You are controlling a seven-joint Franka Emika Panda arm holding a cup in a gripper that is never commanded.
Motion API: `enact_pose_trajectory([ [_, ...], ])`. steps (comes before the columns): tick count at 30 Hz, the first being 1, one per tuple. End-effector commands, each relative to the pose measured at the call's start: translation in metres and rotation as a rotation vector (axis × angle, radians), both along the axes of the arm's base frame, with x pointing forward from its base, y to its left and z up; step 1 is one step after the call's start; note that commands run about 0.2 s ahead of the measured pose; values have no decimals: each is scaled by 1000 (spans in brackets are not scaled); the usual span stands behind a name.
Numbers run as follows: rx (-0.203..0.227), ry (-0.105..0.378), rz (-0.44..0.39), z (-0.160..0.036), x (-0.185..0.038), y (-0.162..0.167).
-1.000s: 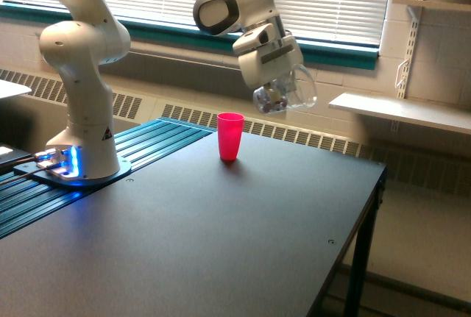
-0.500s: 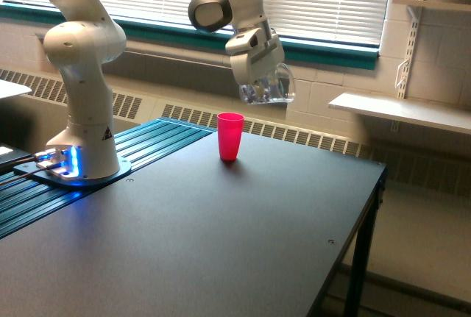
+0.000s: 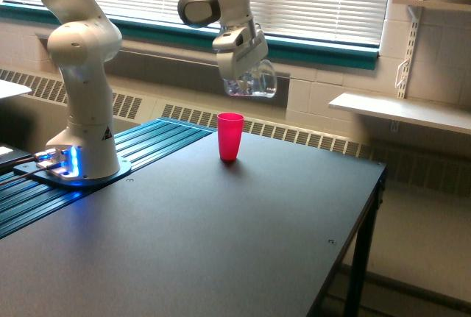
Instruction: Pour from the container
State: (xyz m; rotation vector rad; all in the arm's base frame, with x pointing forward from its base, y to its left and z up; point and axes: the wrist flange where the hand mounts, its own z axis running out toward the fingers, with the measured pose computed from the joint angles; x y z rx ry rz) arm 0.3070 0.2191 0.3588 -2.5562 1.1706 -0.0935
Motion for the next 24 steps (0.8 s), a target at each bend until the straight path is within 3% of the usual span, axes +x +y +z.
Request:
enact_pose_trajectory([
  [1,4,60,33,-5,-29,23],
  [4,11,64,62,-2,-40,34],
  [12,-29,50,148,-3,-72,60],
  [19,-26,90,166,-12,-93,69],
  [24,-30,114,159,-19,-96,66],
])
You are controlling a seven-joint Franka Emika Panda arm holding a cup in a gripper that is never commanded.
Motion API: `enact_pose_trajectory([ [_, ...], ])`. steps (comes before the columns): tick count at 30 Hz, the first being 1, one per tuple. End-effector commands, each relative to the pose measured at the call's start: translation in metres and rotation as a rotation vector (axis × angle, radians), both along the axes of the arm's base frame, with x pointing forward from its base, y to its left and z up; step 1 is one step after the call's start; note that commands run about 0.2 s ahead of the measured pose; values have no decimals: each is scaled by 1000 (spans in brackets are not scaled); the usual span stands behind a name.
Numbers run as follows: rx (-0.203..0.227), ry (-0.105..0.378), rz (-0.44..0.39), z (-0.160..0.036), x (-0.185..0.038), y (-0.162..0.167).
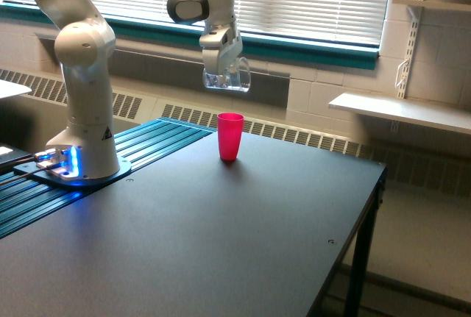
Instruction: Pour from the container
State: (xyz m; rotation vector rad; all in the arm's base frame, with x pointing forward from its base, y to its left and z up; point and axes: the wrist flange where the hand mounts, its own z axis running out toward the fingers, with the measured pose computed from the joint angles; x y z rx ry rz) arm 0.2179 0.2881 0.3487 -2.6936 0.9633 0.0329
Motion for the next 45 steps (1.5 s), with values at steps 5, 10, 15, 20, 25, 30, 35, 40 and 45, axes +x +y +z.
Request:
enact_pose_trajectory([
  [5,-16,70,-55,-14,-6,-9],
  [10,-35,96,-64,-19,-7,-12],
  [15,-47,132,-83,-23,-8,-16],
  [20,-86,150,-54,-27,-15,-13],
  [25,-91,182,-57,-35,-20,-14],
  [30,-108,196,-54,-39,-21,-14],
  [35,-109,226,-67,-44,-19,-17],
  [40,-108,265,-85,-49,-15,-19],
  [45,-104,282,-90,-51,-10,-18],
])
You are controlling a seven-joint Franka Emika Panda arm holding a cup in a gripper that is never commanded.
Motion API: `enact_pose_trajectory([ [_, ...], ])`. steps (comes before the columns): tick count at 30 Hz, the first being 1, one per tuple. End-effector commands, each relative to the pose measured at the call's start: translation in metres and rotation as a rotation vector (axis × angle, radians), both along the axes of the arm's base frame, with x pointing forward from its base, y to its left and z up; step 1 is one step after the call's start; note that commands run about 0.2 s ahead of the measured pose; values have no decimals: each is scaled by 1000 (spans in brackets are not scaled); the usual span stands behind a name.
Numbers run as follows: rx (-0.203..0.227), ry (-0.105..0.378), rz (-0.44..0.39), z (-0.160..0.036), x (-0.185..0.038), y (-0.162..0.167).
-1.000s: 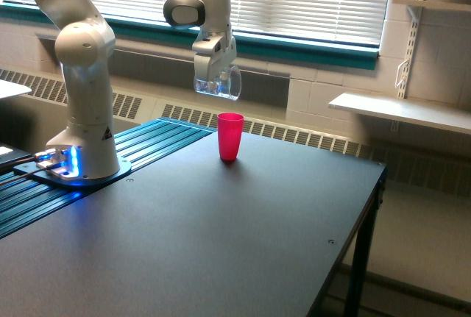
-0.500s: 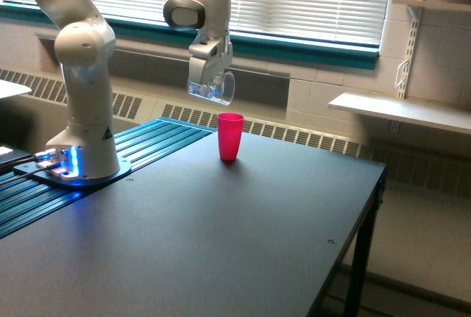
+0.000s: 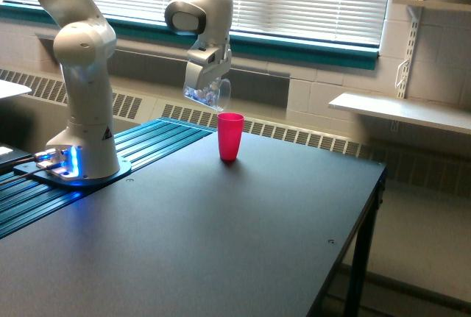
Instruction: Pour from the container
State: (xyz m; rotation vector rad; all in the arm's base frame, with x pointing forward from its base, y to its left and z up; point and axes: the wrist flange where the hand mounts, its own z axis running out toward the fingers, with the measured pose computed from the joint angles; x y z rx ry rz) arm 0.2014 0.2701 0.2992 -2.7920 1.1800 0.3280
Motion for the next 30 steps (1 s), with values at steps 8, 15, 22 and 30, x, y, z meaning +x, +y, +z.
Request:
enact_pose_trajectory([
  [8,4,36,-9,-2,11,5],
  [15,8,45,-3,-2,11,11],
  [22,15,51,14,-3,9,16],
  [30,11,69,11,-10,7,15],
])
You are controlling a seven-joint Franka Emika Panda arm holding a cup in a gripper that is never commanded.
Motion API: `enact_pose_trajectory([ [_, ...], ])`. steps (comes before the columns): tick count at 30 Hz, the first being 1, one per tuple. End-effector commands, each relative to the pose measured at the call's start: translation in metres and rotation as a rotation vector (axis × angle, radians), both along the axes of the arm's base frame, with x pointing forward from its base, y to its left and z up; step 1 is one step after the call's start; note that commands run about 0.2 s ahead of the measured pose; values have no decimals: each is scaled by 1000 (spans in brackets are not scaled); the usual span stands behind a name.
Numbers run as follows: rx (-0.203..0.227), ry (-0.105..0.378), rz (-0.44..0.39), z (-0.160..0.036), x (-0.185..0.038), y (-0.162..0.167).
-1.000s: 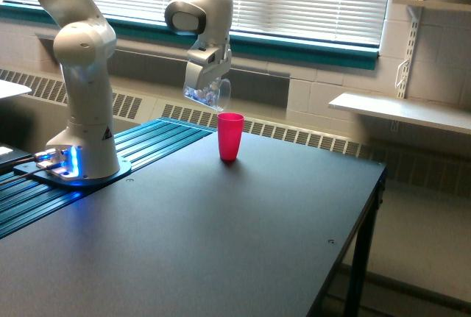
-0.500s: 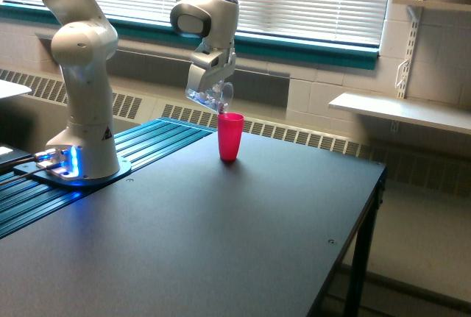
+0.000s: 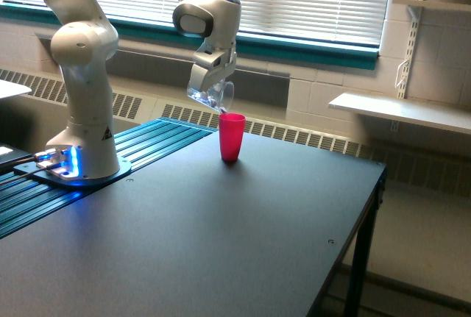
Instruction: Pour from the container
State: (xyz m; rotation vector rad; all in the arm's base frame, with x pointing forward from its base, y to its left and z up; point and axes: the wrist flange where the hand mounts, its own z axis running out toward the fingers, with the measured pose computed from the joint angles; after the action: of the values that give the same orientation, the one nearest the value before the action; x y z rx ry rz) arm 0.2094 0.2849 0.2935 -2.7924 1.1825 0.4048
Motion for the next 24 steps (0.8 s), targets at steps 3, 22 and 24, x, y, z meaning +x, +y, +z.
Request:
enact_pose_trajectory([
  [3,-3,21,7,-5,-1,-1],
  [22,8,33,-7,-2,9,2],
  [24,-3,32,-12,-3,9,2],
])
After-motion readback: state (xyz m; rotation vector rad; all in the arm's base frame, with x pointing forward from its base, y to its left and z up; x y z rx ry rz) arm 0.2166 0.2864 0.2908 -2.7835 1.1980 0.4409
